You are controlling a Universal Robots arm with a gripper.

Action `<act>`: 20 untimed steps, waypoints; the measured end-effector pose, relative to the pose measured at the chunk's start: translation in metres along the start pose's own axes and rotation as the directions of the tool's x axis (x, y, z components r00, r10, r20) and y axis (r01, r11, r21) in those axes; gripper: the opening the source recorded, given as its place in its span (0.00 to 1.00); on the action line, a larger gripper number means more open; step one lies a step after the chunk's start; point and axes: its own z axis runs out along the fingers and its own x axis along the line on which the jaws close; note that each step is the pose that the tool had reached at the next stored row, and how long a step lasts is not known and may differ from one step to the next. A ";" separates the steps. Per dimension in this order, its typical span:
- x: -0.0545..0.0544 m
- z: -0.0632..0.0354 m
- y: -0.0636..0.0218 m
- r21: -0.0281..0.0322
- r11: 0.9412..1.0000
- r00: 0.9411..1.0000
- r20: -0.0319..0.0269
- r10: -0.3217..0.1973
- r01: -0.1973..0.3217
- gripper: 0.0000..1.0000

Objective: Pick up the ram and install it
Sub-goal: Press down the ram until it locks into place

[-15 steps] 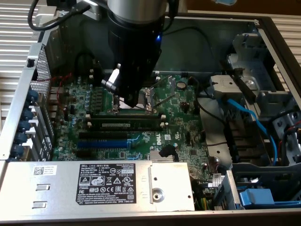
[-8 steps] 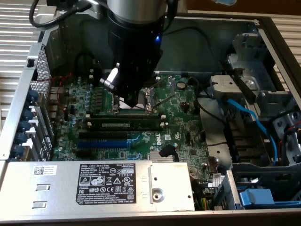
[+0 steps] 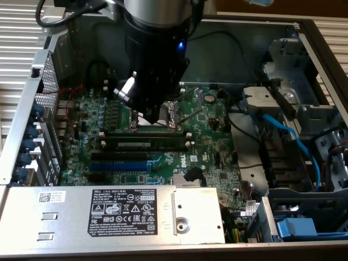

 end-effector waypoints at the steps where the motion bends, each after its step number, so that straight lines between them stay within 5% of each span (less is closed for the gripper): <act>1: 0.000 0.0000 0.0000 0.000 1.000 1.000 0.000 0.007 -0.007 0.10; 20: 0.000 0.0000 0.0003 -0.008 0.989 0.989 -0.004 0.147 -0.147 0.10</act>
